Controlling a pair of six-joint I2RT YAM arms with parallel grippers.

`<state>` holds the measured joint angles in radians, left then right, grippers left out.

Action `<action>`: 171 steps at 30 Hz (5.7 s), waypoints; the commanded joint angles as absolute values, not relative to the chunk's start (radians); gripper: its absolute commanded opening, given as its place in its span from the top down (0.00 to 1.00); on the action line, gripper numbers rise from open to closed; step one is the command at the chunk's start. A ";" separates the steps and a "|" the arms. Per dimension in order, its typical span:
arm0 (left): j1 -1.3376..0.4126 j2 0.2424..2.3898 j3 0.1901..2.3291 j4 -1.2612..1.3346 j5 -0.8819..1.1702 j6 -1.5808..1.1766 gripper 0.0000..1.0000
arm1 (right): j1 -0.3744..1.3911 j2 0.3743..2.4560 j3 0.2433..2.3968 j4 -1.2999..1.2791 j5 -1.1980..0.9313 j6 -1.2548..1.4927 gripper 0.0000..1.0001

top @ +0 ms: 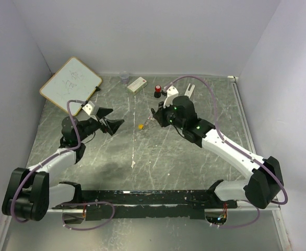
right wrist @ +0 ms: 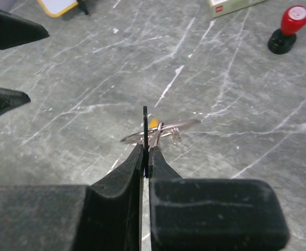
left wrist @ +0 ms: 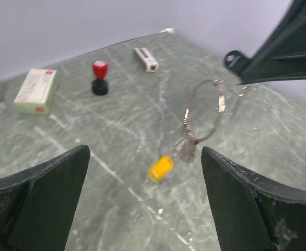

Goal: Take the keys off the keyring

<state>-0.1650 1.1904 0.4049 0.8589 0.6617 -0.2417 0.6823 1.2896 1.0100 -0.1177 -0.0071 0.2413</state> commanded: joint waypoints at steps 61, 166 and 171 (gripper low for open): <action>-0.598 1.044 0.568 0.502 0.314 0.099 0.93 | 0.915 1.184 1.028 -0.065 0.007 0.245 1.00; -0.663 0.770 0.963 -0.085 0.337 0.152 0.93 | 1.010 1.298 0.790 0.643 0.178 -0.028 0.60; -0.662 0.768 0.960 -0.081 0.338 0.149 0.93 | 1.011 1.299 0.786 0.656 0.181 -0.031 0.63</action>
<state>-0.6563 0.7807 0.9657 -0.1123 0.3183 0.1635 1.0039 1.2938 0.7704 0.6128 0.1650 -0.0162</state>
